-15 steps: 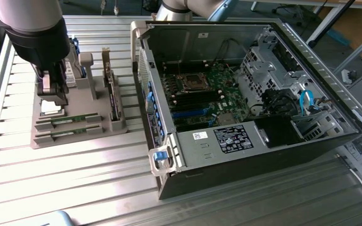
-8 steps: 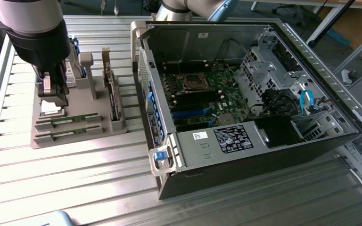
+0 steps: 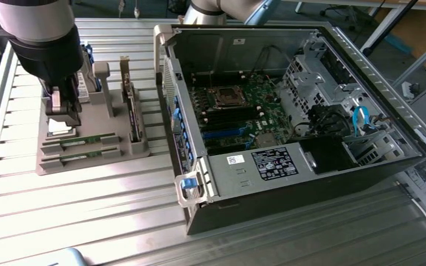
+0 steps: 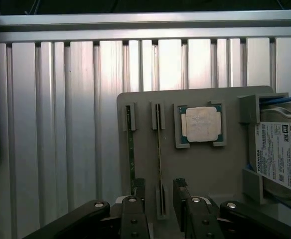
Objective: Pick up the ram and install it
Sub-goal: 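Pick up the ram and move it above insertion slot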
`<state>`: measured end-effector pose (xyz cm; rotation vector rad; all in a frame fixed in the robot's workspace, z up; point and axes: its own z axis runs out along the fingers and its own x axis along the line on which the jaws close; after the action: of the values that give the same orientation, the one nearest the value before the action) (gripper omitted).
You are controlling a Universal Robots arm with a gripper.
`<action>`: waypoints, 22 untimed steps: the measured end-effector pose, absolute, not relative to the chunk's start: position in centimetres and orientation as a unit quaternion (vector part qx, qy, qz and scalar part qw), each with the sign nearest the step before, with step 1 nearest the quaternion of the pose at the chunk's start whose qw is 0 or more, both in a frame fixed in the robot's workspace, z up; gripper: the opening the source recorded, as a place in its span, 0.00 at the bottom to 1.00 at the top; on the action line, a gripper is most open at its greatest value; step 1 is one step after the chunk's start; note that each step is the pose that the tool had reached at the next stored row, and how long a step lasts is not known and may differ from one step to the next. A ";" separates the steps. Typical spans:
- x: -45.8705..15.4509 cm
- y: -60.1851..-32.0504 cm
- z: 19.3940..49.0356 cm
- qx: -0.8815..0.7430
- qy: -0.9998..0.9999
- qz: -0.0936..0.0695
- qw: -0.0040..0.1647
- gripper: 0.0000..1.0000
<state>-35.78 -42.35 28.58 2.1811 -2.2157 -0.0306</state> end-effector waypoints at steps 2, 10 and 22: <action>-35.8 -42.3 28.5 0.701 -0.713 -0.010 0.016 0.36; -35.8 -42.3 28.0 0.701 -0.713 -0.010 0.016 0.36; -35.8 -42.3 27.5 0.701 -0.713 -0.010 0.016 0.36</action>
<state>-35.78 -42.35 27.47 2.1811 -2.2157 -0.0306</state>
